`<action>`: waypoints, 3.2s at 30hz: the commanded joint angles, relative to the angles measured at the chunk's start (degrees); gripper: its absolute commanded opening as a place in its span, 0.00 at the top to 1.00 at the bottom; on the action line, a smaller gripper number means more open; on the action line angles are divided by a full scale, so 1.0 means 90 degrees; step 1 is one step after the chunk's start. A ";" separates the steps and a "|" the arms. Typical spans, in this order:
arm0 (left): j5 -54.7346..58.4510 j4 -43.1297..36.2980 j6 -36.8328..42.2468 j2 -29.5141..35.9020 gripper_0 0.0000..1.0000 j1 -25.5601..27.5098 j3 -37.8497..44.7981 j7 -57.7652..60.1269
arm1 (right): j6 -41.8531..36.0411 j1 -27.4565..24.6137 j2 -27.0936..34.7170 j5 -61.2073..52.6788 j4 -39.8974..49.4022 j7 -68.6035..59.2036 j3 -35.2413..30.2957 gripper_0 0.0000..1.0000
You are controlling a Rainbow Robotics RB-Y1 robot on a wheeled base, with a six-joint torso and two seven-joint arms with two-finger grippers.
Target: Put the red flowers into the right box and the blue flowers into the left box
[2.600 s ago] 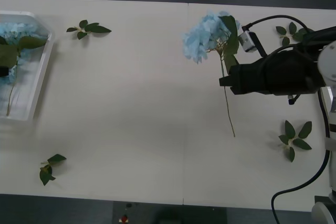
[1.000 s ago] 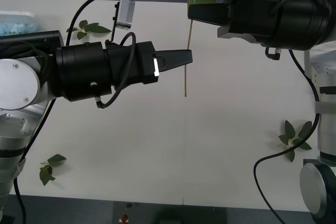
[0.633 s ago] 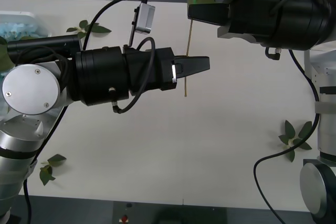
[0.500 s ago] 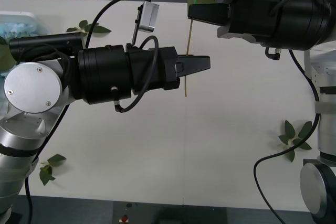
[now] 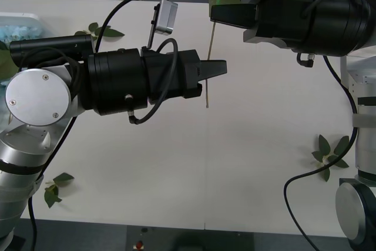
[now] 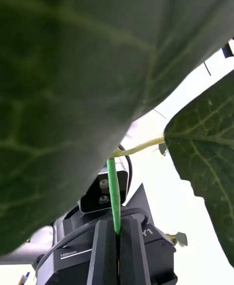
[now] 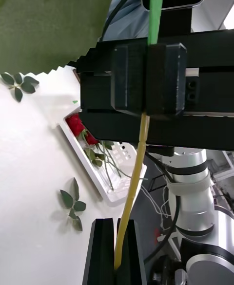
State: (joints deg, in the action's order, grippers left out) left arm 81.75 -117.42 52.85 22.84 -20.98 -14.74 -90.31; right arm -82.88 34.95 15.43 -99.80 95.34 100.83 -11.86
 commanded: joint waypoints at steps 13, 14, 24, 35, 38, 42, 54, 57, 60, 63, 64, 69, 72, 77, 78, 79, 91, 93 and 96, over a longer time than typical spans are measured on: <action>-0.0001 -0.0235 -0.0062 0.0998 1.00 -0.0013 0.0446 0.0289 | 0.0009 0.0150 -0.0005 -0.0073 0.0119 0.0164 -0.0089 0.00; 0.0058 -0.0235 -0.0023 0.1115 1.00 0.0065 0.0583 0.0289 | 0.0009 0.0150 -0.0005 -0.0073 0.0119 0.0164 -0.0089 0.00; 0.0956 -0.0029 0.1784 0.1955 1.00 0.0817 0.2790 0.0318 | 0.0009 0.0150 -0.0005 -0.0073 0.0119 0.0164 -0.0089 0.00; 0.0370 0.1514 0.3815 0.2043 1.00 0.1267 0.5476 0.0113 | -0.0010 -0.0240 -0.0171 -0.0103 0.0031 0.0173 -0.0098 0.00; -0.0040 0.1836 0.3815 0.2111 1.00 0.1393 0.5857 -0.0258 | 0.0195 -0.0445 -0.0132 -0.0308 0.0227 0.0212 -0.0245 0.00; -0.0616 0.2226 0.3815 0.2209 1.00 0.1501 0.6267 -0.0502 | 0.0126 -0.0621 0.0356 -0.0454 0.0451 0.0281 -0.0548 0.00; -0.2423 0.2812 0.2819 0.2267 1.00 0.1774 0.6247 -0.0620 | -0.0967 -0.0875 0.2427 -0.1812 -0.1209 0.2859 -0.0694 0.00; -0.2725 0.2842 0.2770 0.2267 1.00 0.1784 0.6237 -0.0639 | -0.1368 -0.0826 0.2641 -0.1831 -0.1638 0.3728 -0.0714 0.00; -0.2823 0.2851 0.2662 0.2267 1.00 0.1784 0.6208 -0.0659 | -0.1670 -0.0797 0.2739 -0.1782 -0.1853 0.4412 -0.0792 0.00; -0.2872 0.2861 0.2575 0.2267 0.99 0.1784 0.6189 -0.0659 | -0.1866 -0.0797 0.2759 -0.1577 -0.1873 0.4988 -0.0909 0.00; -0.2891 0.2861 0.2565 0.2267 0.99 0.1784 0.6179 -0.0659 | -0.1924 -0.0807 0.2759 -0.1499 -0.1873 0.5164 -0.0968 0.00; -0.2823 0.2861 0.2399 0.2267 0.56 0.1794 0.6091 -0.0678 | -0.2286 -0.0807 0.2759 -0.1001 -0.1883 0.6013 -0.1270 0.00; -0.2804 0.2861 0.2379 0.2258 0.47 0.1784 0.6071 -0.0688 | -0.2422 -0.0807 0.2759 -0.0591 -0.1873 0.6019 -0.1417 0.00; -0.2686 0.2861 0.2379 0.2267 0.30 0.1794 0.6071 -0.0737 | -0.2540 -0.0797 0.2798 -0.0210 -0.1873 0.6019 -0.1446 0.00; -0.2647 0.2861 0.2379 0.2267 0.26 0.1794 0.6071 -0.0747 | -0.2579 -0.0807 0.2827 -0.0181 -0.1873 0.6019 -0.1436 0.00; -0.2579 0.2861 0.2379 0.2267 0.22 0.1804 0.6071 -0.0747 | -0.2608 -0.0807 0.2837 -0.0151 -0.1873 0.6019 -0.1427 0.00; -0.0763 0.2129 0.2506 0.3166 0.04 0.1852 0.5632 -0.0668 | -0.2725 -0.0797 0.2905 -0.0151 -0.1736 0.6019 -0.1387 0.00; -0.0890 0.1758 0.2272 0.3224 0.04 0.1823 0.5329 -0.0590 | -0.2725 -0.0797 0.2905 -0.0151 -0.1736 0.6019 -0.1387 0.00; -0.1182 0.1221 0.1725 0.3166 0.04 0.1735 0.4675 -0.0180 | -0.2725 -0.0797 0.2905 -0.0151 -0.1736 0.6019 -0.1387 0.00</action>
State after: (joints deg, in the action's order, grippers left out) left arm 72.41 -102.51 70.98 50.66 -5.29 30.97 -93.84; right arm -106.94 26.01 39.55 -101.05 77.79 155.13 -24.12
